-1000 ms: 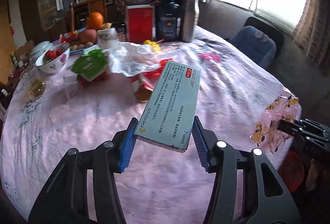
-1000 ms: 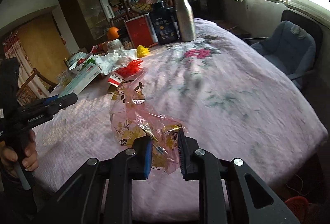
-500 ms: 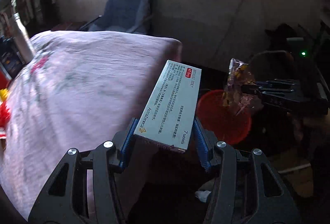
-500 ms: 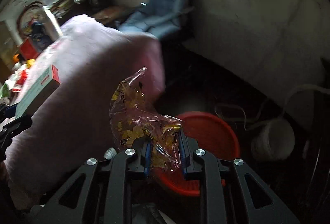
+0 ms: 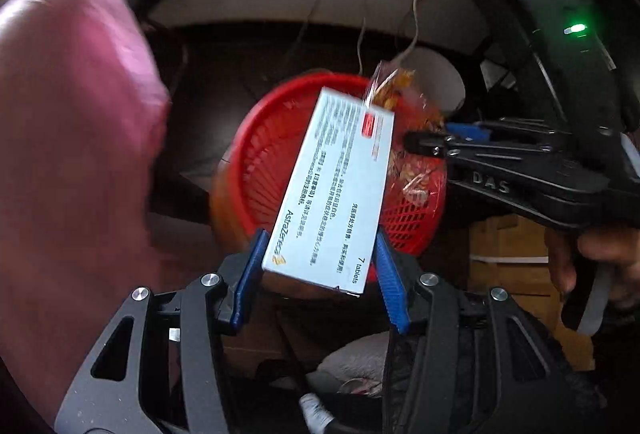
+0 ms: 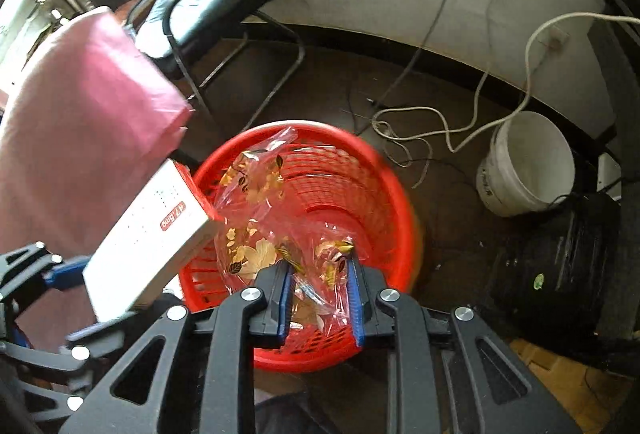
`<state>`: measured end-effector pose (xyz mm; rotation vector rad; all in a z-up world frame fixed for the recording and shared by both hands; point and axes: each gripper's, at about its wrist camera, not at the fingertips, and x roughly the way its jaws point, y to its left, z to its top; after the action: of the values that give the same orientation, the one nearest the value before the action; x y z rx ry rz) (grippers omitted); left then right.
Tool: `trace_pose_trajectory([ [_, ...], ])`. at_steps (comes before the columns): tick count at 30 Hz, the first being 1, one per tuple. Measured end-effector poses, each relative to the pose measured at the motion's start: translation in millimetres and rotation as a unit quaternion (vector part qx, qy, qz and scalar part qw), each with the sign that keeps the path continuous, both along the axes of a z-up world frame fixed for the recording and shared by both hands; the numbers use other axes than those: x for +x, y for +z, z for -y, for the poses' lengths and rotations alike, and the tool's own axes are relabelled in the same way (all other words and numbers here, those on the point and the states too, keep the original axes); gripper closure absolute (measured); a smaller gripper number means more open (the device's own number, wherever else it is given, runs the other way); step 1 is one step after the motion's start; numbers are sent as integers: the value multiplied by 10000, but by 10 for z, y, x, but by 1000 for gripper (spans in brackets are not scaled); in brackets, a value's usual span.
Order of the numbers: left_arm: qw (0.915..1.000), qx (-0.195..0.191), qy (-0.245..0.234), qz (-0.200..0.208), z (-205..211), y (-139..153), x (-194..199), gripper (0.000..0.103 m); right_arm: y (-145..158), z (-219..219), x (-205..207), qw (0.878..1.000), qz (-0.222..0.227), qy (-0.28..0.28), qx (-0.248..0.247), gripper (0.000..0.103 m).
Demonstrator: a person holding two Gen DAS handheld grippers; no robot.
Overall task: Collect trash
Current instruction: 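Carry the bag and box to the red wastebasket and open both tools, then swing both tools back over the table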
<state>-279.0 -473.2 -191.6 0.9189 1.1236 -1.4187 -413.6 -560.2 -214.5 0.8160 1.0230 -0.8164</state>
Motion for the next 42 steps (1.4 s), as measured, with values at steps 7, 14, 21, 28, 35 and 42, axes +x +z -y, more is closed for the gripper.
trace_pose_trajectory([
  [7,9987,475,0,-202,194,-411,-39,52,-222,178,-32,9994,-228,-104,222,73],
  [14,9965,746,199,-322,316,-634,30,51,-273,243,-55,9993,-224,-247,171,56],
  [21,9975,550,282,-342,254,-421,64,31,-97,212,-98,9996,-46,-263,-42,53],
  [28,9986,236,375,-295,15,-24,138,28,136,126,-4,9994,53,-150,-300,48],
  [35,9975,-347,616,-66,-353,478,299,23,480,-43,144,9970,18,-81,-764,28],
  [42,9898,-1038,943,233,-818,990,646,16,885,-256,326,9929,207,80,-1169,19],
])
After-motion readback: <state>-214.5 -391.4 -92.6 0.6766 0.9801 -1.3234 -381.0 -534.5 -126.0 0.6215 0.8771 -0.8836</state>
